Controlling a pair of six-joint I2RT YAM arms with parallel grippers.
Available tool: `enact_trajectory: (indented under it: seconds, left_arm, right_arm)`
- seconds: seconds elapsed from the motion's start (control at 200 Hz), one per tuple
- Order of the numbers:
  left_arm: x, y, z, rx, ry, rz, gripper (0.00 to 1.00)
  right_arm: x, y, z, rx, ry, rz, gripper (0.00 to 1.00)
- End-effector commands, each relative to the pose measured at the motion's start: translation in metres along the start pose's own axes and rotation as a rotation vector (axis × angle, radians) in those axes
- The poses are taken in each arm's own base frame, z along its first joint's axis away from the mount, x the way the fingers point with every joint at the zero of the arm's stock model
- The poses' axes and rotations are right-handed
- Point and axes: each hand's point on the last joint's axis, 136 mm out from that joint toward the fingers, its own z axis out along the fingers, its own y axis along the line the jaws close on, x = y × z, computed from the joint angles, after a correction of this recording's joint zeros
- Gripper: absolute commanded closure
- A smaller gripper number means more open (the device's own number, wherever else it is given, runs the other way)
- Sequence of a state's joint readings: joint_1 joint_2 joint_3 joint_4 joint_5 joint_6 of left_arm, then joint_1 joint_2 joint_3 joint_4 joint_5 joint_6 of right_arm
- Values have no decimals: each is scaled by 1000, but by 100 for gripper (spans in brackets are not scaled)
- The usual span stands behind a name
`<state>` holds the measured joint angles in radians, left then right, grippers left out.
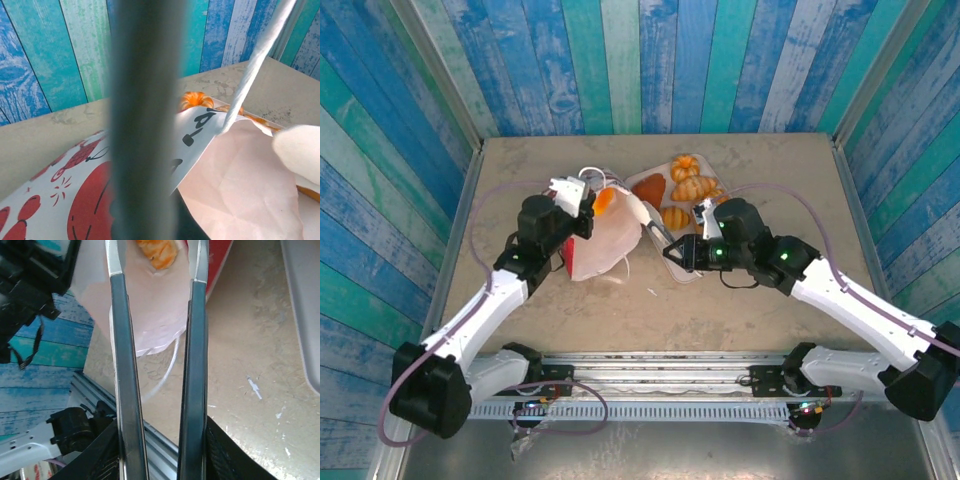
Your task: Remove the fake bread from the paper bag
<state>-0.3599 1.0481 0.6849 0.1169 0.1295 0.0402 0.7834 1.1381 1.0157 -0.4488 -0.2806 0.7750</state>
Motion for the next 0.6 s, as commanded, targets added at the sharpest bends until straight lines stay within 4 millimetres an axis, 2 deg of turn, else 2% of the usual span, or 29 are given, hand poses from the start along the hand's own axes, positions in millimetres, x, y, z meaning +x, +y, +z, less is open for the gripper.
enact_trajectory:
  seconds: [0.0,0.381,0.591]
  left_arm:
    - [-15,1,-16,-21,-45,80,94]
    - [0,6,-4,-33,34,56,92]
    - [2,0,1,0,32,34,91]
  right_arm:
    - [-7,9,-7,-24,-32,-82,61]
    - [-7,20,-31,-31,-44,-149,63]
    - [-1,29,-46,-22,-46,-185,63]
